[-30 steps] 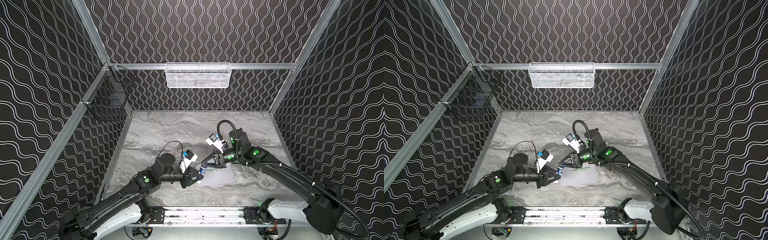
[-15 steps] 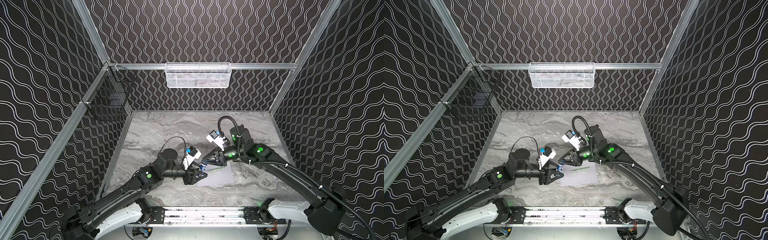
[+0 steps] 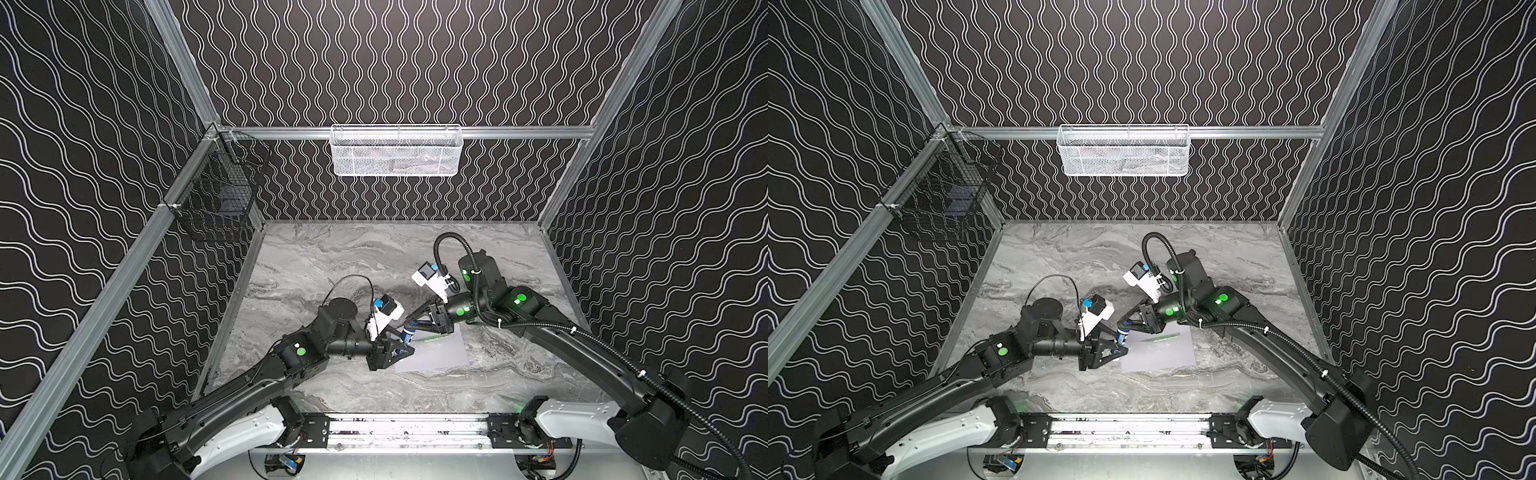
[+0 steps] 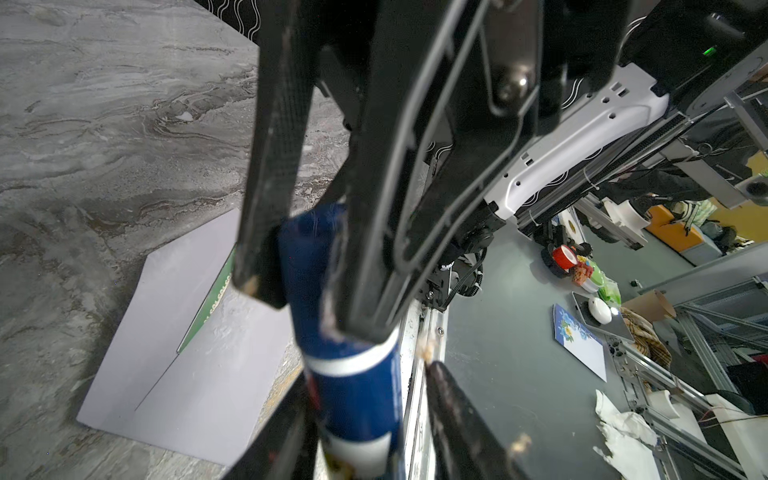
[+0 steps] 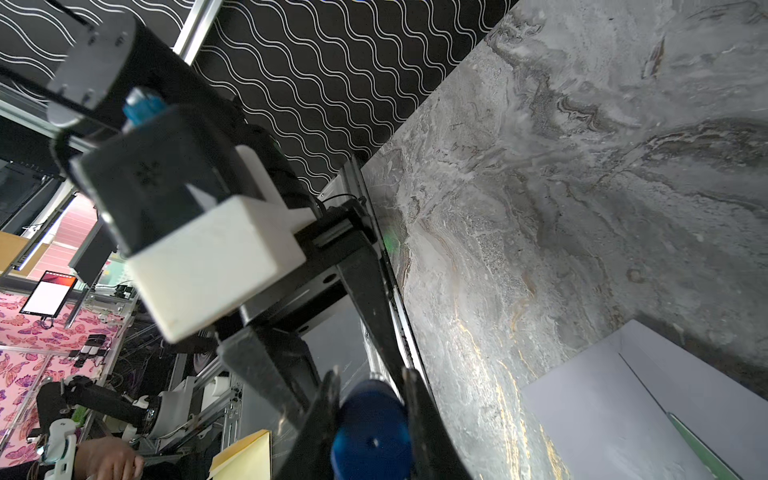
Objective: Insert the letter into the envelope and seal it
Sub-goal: 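Pull the blue cap off with the right gripper while the left holds the stick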
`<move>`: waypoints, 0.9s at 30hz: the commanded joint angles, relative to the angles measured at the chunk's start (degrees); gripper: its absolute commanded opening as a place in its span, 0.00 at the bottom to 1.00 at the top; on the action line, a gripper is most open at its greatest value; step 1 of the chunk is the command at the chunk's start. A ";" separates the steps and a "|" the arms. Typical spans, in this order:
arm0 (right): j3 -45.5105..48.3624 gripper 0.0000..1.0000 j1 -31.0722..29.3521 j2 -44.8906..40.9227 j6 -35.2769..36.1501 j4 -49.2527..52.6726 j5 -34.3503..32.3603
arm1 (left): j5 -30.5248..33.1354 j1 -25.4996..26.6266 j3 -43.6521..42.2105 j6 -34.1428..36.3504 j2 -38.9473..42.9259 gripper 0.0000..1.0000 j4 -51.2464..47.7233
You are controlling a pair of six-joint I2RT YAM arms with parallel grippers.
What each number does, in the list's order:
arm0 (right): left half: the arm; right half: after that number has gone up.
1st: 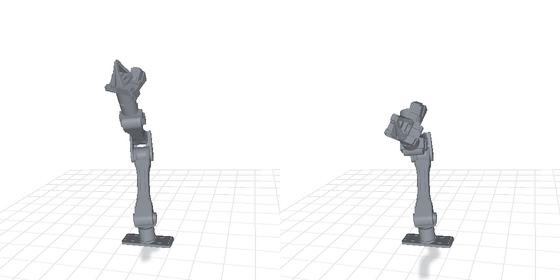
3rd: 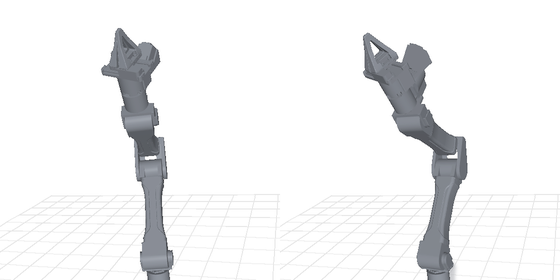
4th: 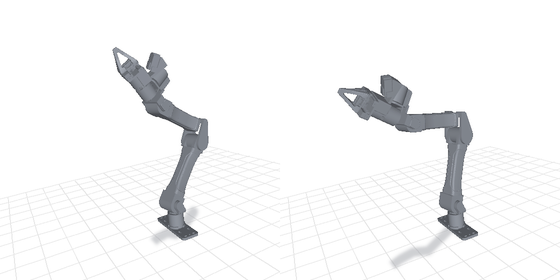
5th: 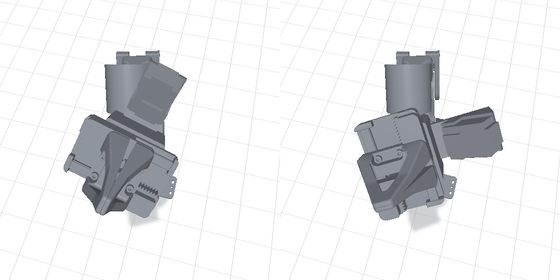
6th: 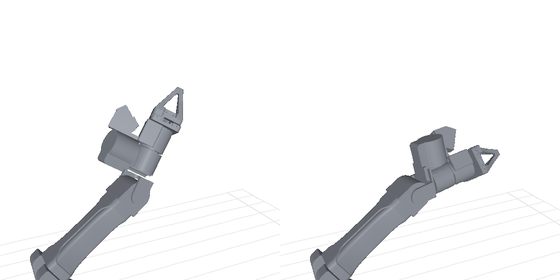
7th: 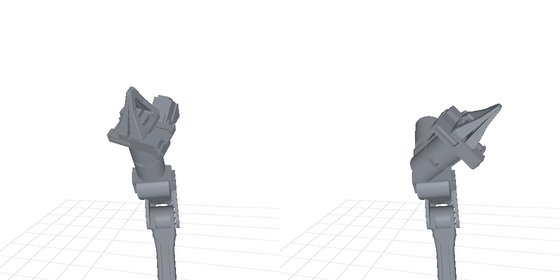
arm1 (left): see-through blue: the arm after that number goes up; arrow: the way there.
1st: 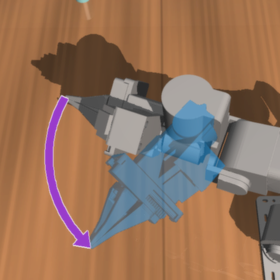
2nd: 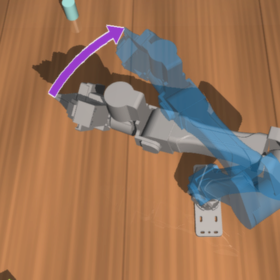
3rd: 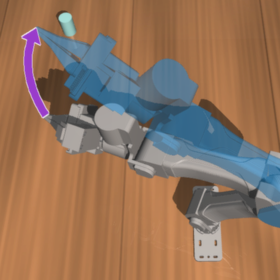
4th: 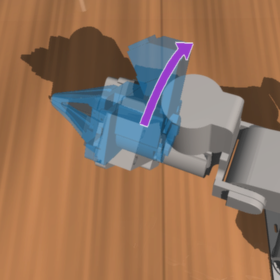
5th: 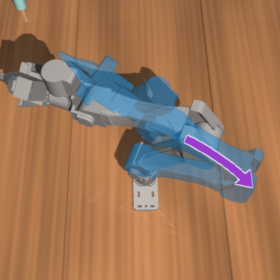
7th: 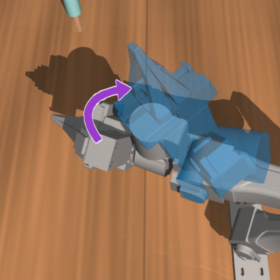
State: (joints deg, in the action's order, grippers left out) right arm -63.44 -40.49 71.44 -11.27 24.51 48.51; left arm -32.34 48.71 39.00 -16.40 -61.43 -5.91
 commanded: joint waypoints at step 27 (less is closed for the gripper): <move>-1.47 0.66 1.51 -3.35 -2.37 1.40 0.82 | 1.14 -0.01 -2.55 3.01 1.75 0.00 8.22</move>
State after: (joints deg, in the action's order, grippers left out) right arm -64.53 -38.98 68.27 -12.71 26.41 46.72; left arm -31.70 48.71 37.12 -15.88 -60.51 -1.32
